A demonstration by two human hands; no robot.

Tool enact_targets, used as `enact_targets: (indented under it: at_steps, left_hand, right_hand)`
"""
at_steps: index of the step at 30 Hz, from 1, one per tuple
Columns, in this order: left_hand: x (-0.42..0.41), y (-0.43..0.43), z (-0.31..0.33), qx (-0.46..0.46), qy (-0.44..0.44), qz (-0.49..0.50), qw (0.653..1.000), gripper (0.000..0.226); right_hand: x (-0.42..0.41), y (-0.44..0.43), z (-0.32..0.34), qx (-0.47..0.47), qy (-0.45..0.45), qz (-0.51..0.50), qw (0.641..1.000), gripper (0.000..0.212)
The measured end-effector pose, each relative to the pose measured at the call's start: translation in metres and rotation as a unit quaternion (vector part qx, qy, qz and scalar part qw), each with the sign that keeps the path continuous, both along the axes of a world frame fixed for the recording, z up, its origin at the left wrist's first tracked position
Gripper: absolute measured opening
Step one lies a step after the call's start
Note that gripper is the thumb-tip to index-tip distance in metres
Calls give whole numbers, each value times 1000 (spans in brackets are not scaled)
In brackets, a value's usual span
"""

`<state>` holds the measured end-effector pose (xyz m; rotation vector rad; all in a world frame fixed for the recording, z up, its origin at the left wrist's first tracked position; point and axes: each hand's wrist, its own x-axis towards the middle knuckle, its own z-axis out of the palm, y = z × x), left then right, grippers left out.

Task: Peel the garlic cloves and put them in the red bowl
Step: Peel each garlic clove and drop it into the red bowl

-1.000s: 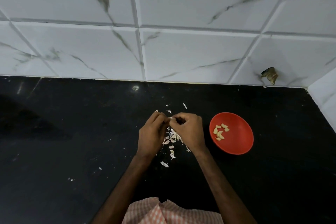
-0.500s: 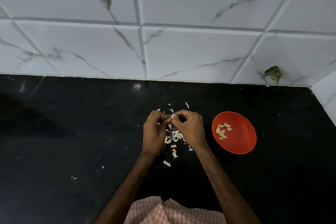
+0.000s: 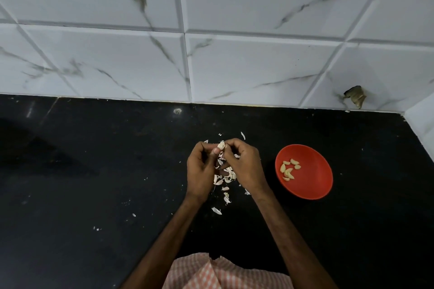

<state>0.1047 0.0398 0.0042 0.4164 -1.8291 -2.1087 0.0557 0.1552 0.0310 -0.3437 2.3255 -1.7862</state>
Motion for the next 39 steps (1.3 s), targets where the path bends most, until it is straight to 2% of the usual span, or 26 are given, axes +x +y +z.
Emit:
enact_targets:
  at_steps: [6, 9, 12, 17, 20, 26, 31, 34, 37, 39]
  left_hand:
    - [-1, -2, 7, 5, 11, -5, 1000, 7]
    - [2, -5, 4, -36, 22, 0, 999, 6]
    - [1, -8, 0, -104, 33, 3, 994, 5]
    - [1, -10, 7, -198, 34, -7, 980, 17]
    - [4, -8, 10, -225, 27, -8, 974, 17]
    - [2, -3, 9, -182, 2, 25, 983, 15]
    - [2, 0, 10, -44, -26, 8, 999, 7]
    - [2, 3, 14, 26, -40, 0, 999, 13]
    - [0, 4, 15, 60, -44, -4, 997, 17]
    - [-1, 3, 15, 51, -26, 3, 998, 14]
  right_hand:
    - [-2, 1, 2, -35, -21, -13, 999, 14]
    - [-1, 0, 2, -52, -46, -14, 998, 15]
    - [0, 0, 5, -44, -29, -27, 998, 13]
    - [1, 0, 5, -33, -19, -38, 999, 7]
    - [1, 0, 5, -28, -20, -40, 999, 8]
    - [-1, 2, 4, -12, -20, -11, 1000, 7]
    - [-3, 2, 4, -28, -46, -11, 998, 9]
    - [-3, 3, 4, -42, -66, -3, 997, 11]
    - [-3, 2, 6, -63, -69, -7, 996, 10]
    - [-3, 2, 9, -72, -63, -10, 995, 9]
